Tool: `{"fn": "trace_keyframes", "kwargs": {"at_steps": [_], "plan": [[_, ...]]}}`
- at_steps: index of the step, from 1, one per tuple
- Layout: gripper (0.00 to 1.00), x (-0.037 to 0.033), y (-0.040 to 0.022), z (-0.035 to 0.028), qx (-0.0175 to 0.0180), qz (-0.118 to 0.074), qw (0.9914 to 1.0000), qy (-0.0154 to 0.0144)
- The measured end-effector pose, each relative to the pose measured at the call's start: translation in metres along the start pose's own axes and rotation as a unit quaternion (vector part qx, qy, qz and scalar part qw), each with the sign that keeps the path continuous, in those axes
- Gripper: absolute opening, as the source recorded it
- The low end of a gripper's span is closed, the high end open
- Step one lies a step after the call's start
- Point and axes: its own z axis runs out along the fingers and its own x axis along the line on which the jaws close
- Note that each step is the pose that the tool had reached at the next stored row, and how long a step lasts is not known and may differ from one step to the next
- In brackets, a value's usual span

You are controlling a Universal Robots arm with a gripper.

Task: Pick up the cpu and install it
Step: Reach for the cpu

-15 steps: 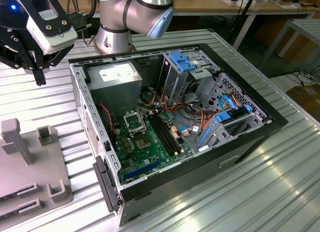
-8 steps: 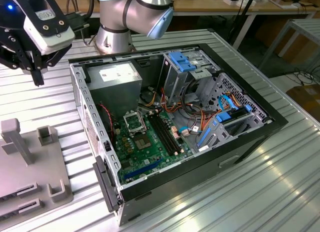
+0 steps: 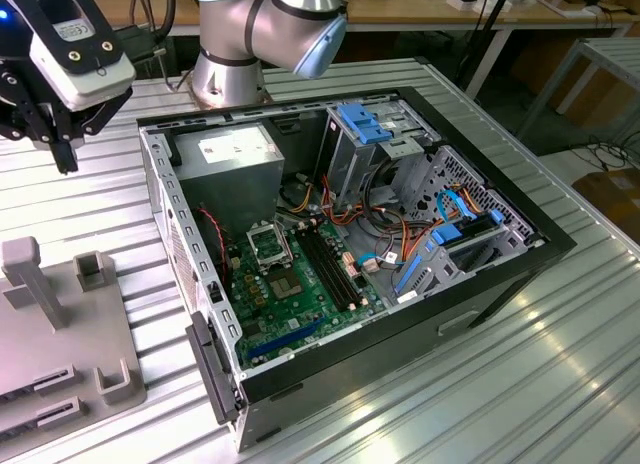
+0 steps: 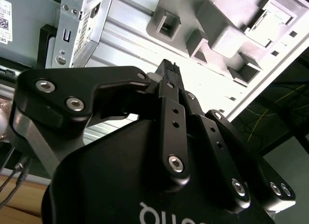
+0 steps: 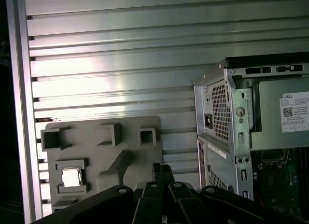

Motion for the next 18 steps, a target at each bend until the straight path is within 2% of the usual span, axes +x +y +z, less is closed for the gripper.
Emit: {"fn": "trace_keyframes", "kwargs": {"at_steps": [18], "plan": [[0.11, 0.0109, -0.0008, 0.0002, 0.0, 0.0, 1.0, 0.0]]}}
